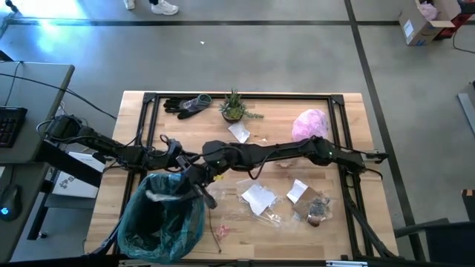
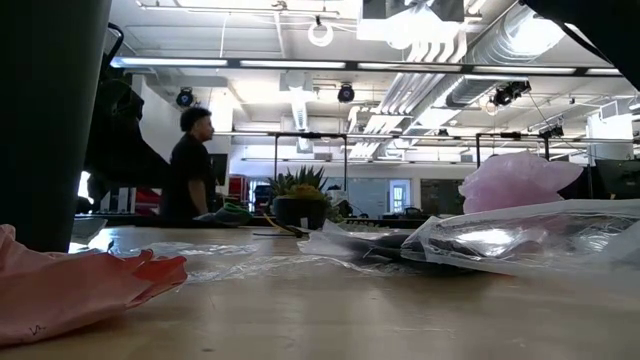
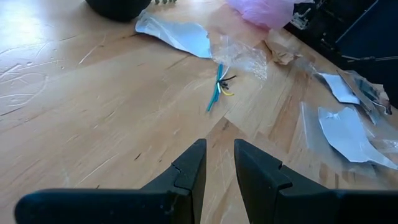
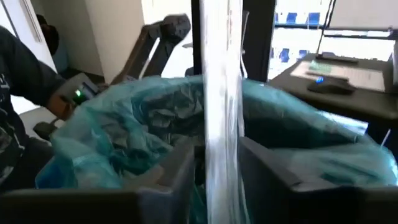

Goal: Place trash/remove bag and relplace
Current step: Put the white plastic into the trash bin, then move the trash bin into the center

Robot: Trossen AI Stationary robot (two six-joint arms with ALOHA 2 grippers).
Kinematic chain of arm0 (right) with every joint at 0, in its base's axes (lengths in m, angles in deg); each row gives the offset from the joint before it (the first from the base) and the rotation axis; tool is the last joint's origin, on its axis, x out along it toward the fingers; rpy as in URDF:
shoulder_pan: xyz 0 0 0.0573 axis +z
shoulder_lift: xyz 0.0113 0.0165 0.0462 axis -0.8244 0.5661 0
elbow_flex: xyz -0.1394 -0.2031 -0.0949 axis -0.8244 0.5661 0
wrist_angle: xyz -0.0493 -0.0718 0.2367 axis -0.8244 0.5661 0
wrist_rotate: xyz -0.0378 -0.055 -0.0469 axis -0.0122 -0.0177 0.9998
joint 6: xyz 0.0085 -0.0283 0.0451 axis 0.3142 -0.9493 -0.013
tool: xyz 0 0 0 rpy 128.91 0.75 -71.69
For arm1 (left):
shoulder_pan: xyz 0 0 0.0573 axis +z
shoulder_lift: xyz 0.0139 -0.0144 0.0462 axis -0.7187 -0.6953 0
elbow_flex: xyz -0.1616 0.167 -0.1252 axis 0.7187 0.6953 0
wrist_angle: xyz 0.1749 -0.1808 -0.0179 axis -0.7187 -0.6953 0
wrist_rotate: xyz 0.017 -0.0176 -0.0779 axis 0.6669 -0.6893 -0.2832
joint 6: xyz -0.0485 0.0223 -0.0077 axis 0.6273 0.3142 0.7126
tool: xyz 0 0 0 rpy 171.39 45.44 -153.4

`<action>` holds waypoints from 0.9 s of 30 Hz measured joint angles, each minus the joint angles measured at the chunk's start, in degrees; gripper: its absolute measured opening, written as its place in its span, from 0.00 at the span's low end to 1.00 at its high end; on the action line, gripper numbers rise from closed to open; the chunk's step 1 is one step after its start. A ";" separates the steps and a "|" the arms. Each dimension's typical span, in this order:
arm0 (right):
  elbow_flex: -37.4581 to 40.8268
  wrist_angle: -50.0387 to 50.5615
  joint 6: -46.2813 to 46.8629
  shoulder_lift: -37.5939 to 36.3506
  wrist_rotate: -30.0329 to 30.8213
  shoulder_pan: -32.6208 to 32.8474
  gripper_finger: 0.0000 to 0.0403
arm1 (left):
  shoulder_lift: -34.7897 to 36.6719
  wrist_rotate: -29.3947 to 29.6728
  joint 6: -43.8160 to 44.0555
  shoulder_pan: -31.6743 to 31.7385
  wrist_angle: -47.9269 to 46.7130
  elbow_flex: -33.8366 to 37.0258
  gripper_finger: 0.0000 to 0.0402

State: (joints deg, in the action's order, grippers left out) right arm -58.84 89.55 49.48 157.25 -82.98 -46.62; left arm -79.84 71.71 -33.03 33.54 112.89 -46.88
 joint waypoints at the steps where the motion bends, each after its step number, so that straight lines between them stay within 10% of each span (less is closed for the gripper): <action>1: 0.00 0.66 -0.01 0.00 -0.02 -0.01 0.33 | 0.00 -0.04 0.00 0.00 0.00 0.00 0.17; 12: 0.02 2.95 -1.07 -2.08 -0.64 0.01 0.46 | -0.02 -0.17 0.02 0.00 -0.05 0.00 0.17; 19: -0.03 12.04 -2.21 -4.83 -14.10 0.35 0.43 | -0.24 -0.60 0.07 -0.02 -0.40 0.04 0.17; 27: 0.04 21.69 -10.45 -5.38 -10.02 1.33 0.41 | -0.24 0.65 -0.29 0.00 -0.33 0.04 0.17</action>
State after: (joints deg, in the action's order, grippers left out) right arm -58.79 111.24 39.03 151.87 -93.00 -45.29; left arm -80.08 72.36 -33.31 33.54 112.56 -46.83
